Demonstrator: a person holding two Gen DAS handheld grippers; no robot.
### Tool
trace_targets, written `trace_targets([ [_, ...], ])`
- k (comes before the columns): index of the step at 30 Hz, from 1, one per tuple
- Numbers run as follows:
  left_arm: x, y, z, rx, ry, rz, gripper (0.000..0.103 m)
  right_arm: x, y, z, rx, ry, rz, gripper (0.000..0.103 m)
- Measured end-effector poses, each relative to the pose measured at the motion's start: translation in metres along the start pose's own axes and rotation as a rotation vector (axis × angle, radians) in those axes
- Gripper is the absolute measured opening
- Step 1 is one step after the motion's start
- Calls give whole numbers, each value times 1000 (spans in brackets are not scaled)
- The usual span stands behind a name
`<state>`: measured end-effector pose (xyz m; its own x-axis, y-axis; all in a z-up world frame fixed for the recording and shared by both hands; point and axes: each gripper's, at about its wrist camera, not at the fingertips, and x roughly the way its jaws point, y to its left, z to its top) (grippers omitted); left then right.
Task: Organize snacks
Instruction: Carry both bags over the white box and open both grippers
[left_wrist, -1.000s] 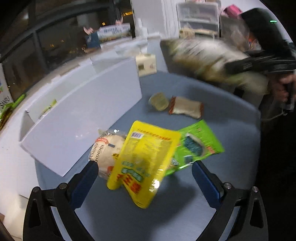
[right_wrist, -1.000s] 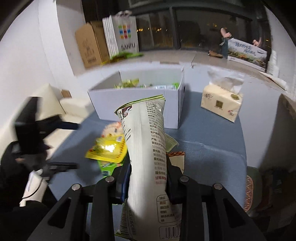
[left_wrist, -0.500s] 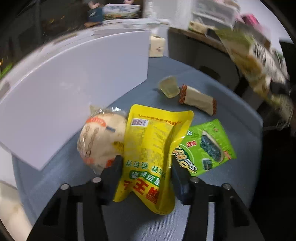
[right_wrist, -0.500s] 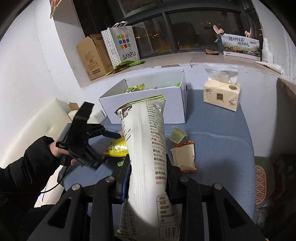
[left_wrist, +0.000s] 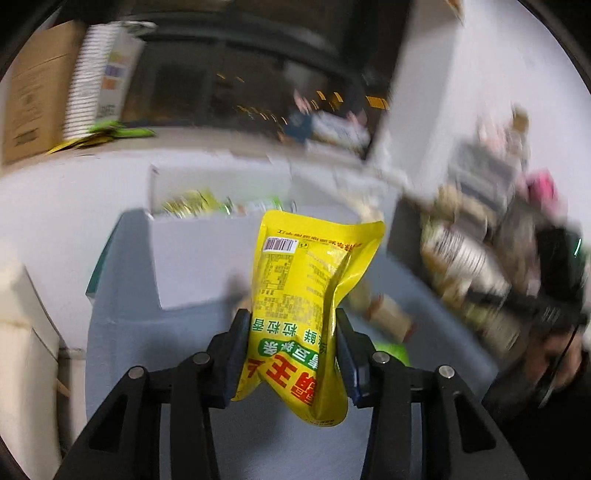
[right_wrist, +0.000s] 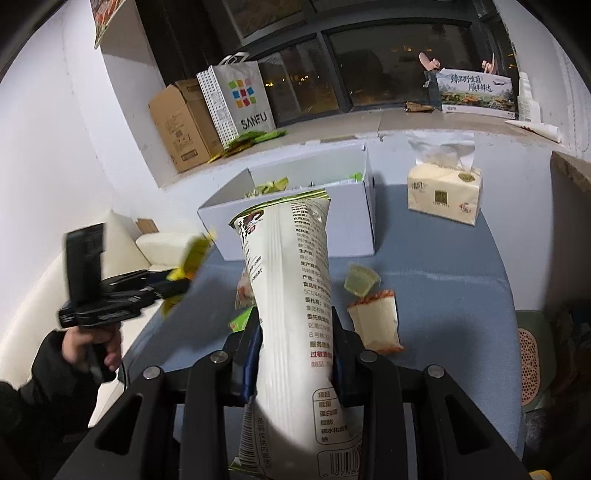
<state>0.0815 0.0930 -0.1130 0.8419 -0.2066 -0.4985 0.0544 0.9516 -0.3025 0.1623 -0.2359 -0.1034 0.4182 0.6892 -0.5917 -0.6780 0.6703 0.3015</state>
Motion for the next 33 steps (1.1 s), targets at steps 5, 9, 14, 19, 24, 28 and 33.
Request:
trace_targets([
  [5, -11, 10, 40, -115, -126, -13, 48, 9, 6, 29, 39, -51, 12, 34],
  [9, 2, 18, 84, -168, -173, 1, 48, 29, 13, 74, 65, -107, -9, 34],
  [14, 47, 26, 134, -176, -148, 63, 48, 74, 16, 135, 101, -110, -24, 34],
  [19, 99, 45, 155, -182, -63, 130, 48, 137, 5, 187, 162, -62, -98, 34],
  [24, 129, 66, 152, -171, -5, 200, 80, 176, -8, 205, 177, -8, -126, 35],
  [28, 131, 75, 142, -189, 14, 232, 103, 190, -21, 209, 215, 2, -80, 103],
  [33, 119, 62, 137, -121, 10, 205, 103, 183, -10, 206, 159, -15, -103, 103],
])
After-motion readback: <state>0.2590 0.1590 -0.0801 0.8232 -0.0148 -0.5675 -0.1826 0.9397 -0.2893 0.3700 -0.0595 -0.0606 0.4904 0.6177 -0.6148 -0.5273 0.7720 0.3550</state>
